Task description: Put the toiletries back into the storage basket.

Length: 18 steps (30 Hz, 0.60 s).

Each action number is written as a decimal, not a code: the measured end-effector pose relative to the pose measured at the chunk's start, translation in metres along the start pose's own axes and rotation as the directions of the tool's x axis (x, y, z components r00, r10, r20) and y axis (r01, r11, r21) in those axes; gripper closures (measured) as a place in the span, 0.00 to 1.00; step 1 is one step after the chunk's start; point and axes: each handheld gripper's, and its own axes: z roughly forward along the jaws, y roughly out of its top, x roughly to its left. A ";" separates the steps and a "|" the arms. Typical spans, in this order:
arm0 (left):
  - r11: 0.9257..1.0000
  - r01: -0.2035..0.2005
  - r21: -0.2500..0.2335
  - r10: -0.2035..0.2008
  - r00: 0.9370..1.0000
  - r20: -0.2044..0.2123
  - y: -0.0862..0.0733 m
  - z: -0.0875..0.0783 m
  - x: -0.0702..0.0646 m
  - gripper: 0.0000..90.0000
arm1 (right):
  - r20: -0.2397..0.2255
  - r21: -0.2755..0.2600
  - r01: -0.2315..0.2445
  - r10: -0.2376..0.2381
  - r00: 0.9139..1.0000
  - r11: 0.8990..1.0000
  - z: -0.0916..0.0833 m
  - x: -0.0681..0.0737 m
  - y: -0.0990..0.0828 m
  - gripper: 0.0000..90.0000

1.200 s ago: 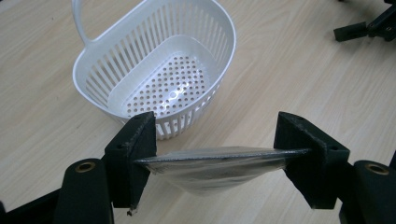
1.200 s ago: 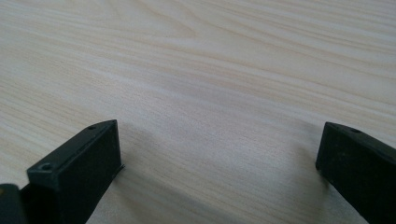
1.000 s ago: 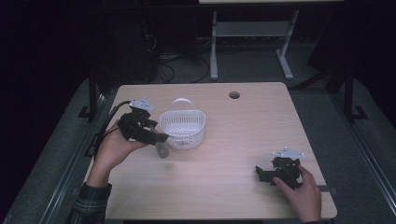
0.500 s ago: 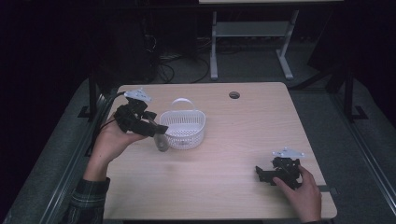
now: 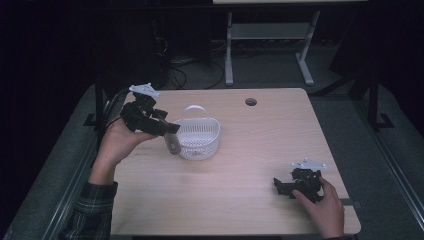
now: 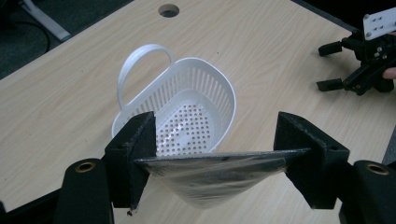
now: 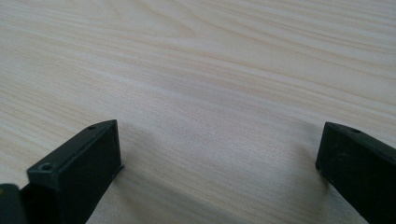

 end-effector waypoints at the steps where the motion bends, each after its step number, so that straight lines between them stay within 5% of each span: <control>1: 1.000 -0.001 0.000 0.001 1.000 -0.002 0.002 0.000 0.000 0.33 | 0.000 -0.001 0.000 0.000 1.000 1.000 0.000 0.000 0.000 0.00; 18: 1.000 -0.007 -0.030 0.007 1.000 -0.017 0.020 0.009 0.007 0.33 | 0.000 0.000 0.000 0.000 1.000 1.000 0.000 0.000 0.000 0.00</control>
